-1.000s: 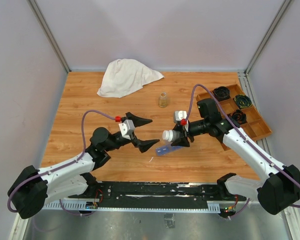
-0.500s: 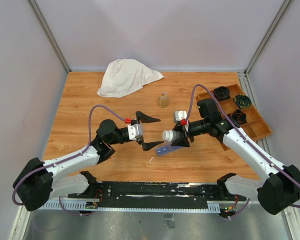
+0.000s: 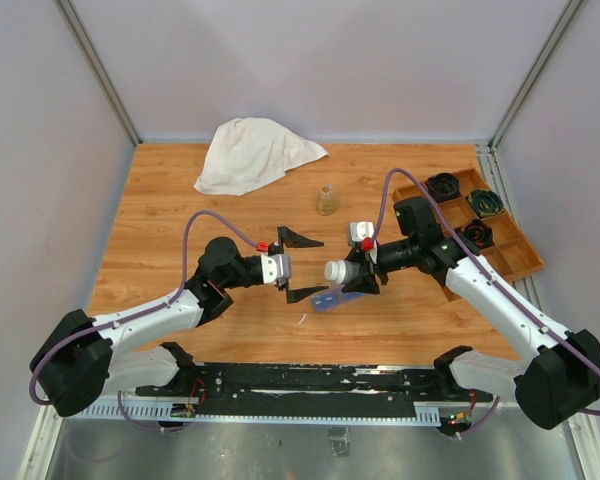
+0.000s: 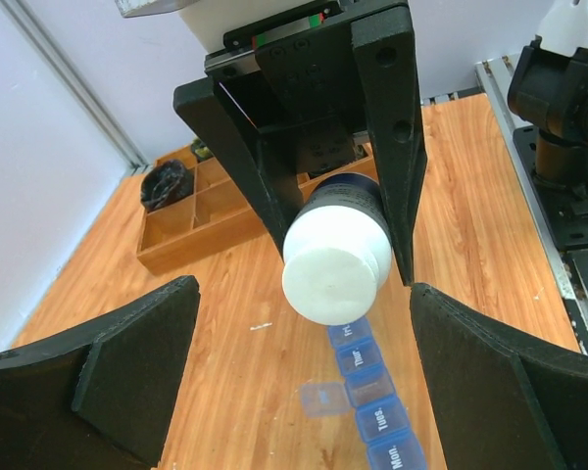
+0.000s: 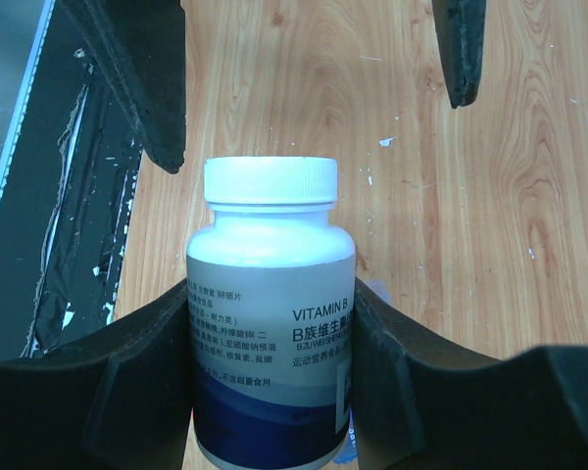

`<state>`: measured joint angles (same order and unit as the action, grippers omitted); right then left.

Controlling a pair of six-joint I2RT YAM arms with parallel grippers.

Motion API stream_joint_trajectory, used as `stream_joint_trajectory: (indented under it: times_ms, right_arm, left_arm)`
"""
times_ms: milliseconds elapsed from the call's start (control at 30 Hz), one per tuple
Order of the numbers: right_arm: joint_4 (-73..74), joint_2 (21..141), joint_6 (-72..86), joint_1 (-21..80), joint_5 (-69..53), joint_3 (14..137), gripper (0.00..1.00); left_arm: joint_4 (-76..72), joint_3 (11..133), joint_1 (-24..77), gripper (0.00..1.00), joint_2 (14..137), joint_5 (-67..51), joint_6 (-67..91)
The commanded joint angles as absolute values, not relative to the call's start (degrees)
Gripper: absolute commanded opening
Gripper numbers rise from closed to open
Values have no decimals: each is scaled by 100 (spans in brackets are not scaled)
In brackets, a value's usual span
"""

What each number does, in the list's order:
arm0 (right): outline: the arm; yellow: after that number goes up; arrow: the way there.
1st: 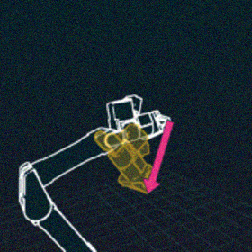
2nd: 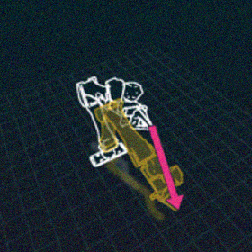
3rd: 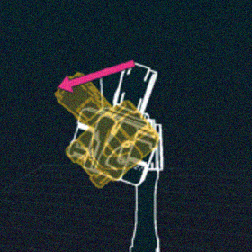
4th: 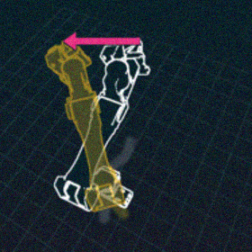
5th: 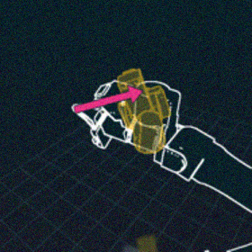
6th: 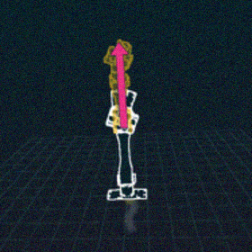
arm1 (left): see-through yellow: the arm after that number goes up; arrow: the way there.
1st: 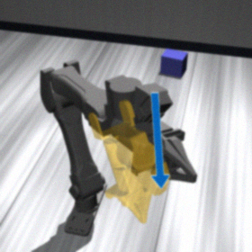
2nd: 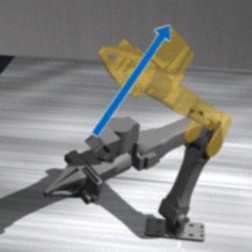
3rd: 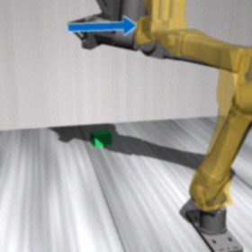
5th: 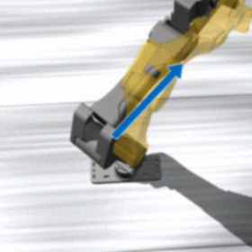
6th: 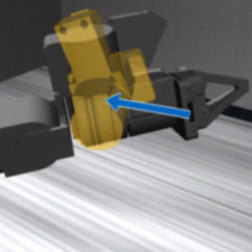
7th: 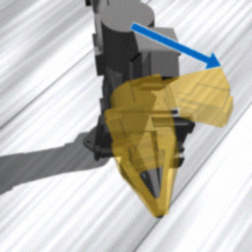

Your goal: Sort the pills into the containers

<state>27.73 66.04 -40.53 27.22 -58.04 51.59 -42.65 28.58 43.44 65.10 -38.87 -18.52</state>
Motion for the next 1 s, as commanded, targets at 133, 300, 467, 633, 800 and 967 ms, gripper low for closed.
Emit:
stream_joint_trajectory:
  times_ms: [133, 300, 467, 633, 800, 967]
  right_arm:
    - [2778, 6618, -4123, 2663, -5963, 5304, 1]
    - [2772, 6602, -4114, 2663, -5967, 5300, 1]
    - [2770, 6609, -4113, 2663, -5972, 5295, 0]
    - [2773, 6601, -4113, 2663, -5970, 5300, 0]
    - [2771, 6609, -4114, 2661, -5976, 5302, 1]
    - [2771, 6603, -4116, 2663, -5960, 5294, 1]
  left_arm:
    - [-4079, 3083, 4308, 98, 6469, -4057, -2241]
    - [-3891, 3191, 4310, 97, 6534, -4046, -2342]
    - [-3806, 3292, 4307, 94, 6676, -4038, -2374]
    - [-3637, 3424, 4315, 85, 6812, -4200, -2392]
    - [-3434, 3551, 4315, 75, 6924, -4270, -2418]
    - [-3414, 3611, 4308, 68, 6985, -4263, -2355]
